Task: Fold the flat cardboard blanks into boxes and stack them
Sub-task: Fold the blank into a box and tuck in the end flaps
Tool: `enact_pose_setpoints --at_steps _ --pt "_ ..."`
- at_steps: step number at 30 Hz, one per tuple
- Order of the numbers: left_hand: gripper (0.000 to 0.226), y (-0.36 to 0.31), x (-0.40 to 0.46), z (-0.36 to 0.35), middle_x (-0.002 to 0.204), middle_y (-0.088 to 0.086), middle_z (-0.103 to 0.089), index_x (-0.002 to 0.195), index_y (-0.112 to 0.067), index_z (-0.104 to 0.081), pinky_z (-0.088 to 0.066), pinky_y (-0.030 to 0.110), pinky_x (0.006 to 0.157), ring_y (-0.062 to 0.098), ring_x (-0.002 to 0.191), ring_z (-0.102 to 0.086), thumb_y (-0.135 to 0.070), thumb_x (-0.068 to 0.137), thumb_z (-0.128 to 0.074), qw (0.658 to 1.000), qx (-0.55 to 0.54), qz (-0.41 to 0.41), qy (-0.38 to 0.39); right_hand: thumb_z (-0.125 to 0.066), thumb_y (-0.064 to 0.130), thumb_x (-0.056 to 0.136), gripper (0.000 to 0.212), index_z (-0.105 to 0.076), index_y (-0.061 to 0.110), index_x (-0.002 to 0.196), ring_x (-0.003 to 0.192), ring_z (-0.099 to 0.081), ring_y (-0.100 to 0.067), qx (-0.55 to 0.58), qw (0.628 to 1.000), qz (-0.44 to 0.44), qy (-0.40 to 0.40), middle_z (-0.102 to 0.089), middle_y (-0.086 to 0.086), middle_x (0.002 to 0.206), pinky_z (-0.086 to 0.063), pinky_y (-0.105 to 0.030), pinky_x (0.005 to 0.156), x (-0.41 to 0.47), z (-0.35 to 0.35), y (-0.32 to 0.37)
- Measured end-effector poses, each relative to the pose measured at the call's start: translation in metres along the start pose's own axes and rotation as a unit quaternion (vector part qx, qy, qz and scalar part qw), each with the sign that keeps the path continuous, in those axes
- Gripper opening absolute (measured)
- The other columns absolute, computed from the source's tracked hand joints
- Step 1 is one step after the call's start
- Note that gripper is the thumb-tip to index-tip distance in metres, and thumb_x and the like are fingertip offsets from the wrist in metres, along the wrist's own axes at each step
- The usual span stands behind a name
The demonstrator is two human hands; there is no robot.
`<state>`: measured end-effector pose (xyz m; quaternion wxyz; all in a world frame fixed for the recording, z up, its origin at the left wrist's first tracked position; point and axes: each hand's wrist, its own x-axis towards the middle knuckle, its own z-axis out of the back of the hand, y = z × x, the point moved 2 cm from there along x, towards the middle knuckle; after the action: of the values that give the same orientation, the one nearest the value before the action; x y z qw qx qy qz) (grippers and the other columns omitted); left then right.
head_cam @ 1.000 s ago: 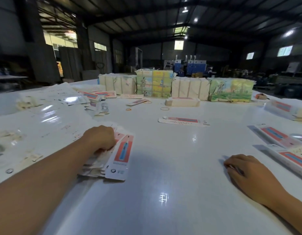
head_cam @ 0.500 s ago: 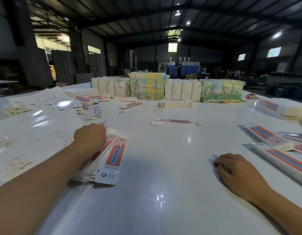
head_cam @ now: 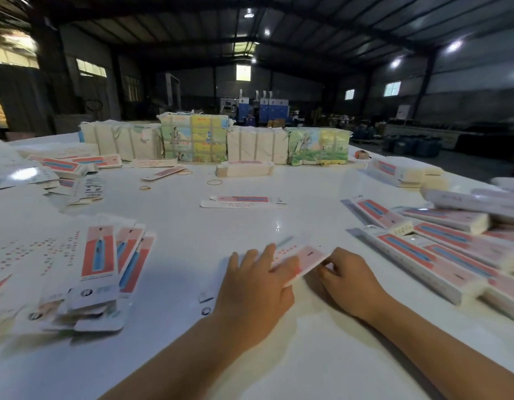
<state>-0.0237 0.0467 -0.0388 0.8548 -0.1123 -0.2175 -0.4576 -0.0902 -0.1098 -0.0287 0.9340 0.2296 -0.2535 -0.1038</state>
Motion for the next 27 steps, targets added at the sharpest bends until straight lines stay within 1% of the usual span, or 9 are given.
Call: enact_pose_setpoints --at_steps 3,8,11,13,16,19,21,24,27 --pt "0.051 0.012 -0.001 -0.006 0.136 -0.004 -0.038 0.136 -0.054 -0.009 -0.037 0.032 0.092 0.022 0.116 -0.042 -0.055 0.091 -0.033 0.997 -0.062 0.041 0.0 -0.054 0.005 0.087 0.034 -0.062 0.035 0.074 0.07 -0.053 0.001 0.032 0.999 -0.014 -0.013 -0.052 0.024 0.07 -0.036 -0.001 0.064 0.0 0.001 0.003" --pt "0.072 0.017 0.006 -0.006 0.13 -0.01 -0.039 0.142 -0.047 -0.012 -0.03 0.018 0.078 0.007 0.107 -0.038 -0.076 0.079 -0.031 0.996 -0.072 0.045 -0.017 -0.05 0.006 0.09 0.02 -0.069 0.008 0.09 0.082 -0.061 -0.016 0.052 0.995 -0.07 -0.045 -0.069 0.002 0.089 -0.042 -0.009 0.065 0.004 0.0 -0.008" --pt "0.084 0.022 0.01 -0.004 0.133 -0.009 -0.037 0.144 -0.041 -0.009 -0.03 0.02 0.082 0.007 0.113 -0.037 -0.077 0.075 -0.04 0.995 -0.076 0.06 0.015 -0.05 0.008 0.094 0.031 -0.058 0.016 0.123 0.093 -0.058 -0.009 0.139 0.978 -0.121 -0.102 -0.062 0.002 0.115 -0.051 -0.019 0.077 0.003 0.006 -0.01" --pt "0.09 0.025 0.012 0.0 0.133 -0.007 -0.035 0.144 -0.038 -0.008 -0.033 0.025 0.087 0.01 0.115 -0.037 -0.075 0.073 -0.049 0.993 -0.085 0.072 0.043 -0.052 0.006 0.094 0.041 -0.05 0.021 0.131 0.093 -0.056 -0.006 0.184 0.964 -0.118 -0.149 -0.055 0.006 0.118 -0.053 -0.025 0.079 0.001 0.01 -0.008" --pt "0.097 0.028 0.015 0.003 0.133 -0.006 -0.035 0.146 -0.036 -0.006 -0.035 0.031 0.092 0.012 0.118 -0.037 -0.071 0.072 -0.058 0.99 -0.091 0.075 0.078 -0.055 0.005 0.092 0.033 -0.057 0.023 0.119 0.09 -0.055 0.0 0.164 0.973 -0.073 -0.145 -0.053 0.008 0.115 -0.046 -0.007 0.067 0.0 0.01 -0.005" --pt "0.101 0.028 0.017 0.004 0.134 -0.005 -0.035 0.146 -0.036 -0.004 -0.035 0.033 0.095 0.012 0.119 -0.039 -0.067 0.07 -0.063 0.987 -0.103 0.074 0.103 -0.058 -0.001 0.088 0.023 -0.068 0.019 0.095 0.081 -0.057 -0.006 0.148 0.982 -0.036 -0.116 -0.055 0.009 0.1 -0.044 -0.008 0.067 0.002 0.007 -0.002" --pt "0.103 0.028 0.017 0.004 0.135 -0.006 -0.035 0.146 -0.037 -0.004 -0.035 0.033 0.096 0.011 0.119 -0.039 -0.066 0.069 -0.066 0.985 -0.115 0.073 0.108 -0.058 -0.003 0.087 0.024 -0.071 0.016 0.096 0.088 -0.056 -0.01 0.129 0.986 -0.028 -0.098 -0.053 0.011 0.098 -0.045 -0.013 0.074 0.003 0.005 -0.002" --pt "0.104 0.026 0.016 0.007 0.133 -0.007 -0.037 0.146 -0.037 -0.002 -0.033 0.029 0.093 0.01 0.116 -0.039 -0.067 0.069 -0.064 0.992 -0.08 0.058 0.073 -0.061 0.007 0.086 0.023 -0.071 0.014 0.105 0.105 -0.048 -0.011 0.09 0.993 -0.055 -0.048 -0.055 0.006 0.108 -0.042 -0.016 0.083 0.007 0.003 -0.005" --pt "0.103 0.019 0.014 0.009 0.131 -0.006 -0.036 0.145 -0.036 0.002 -0.03 0.027 0.092 0.011 0.115 -0.036 -0.071 0.07 -0.058 0.999 -0.006 0.033 -0.004 -0.062 0.009 0.086 0.014 -0.072 0.015 0.094 0.092 -0.059 -0.004 0.151 0.982 -0.113 0.015 -0.061 0.005 0.097 -0.041 -0.003 0.074 0.006 -0.002 -0.004"
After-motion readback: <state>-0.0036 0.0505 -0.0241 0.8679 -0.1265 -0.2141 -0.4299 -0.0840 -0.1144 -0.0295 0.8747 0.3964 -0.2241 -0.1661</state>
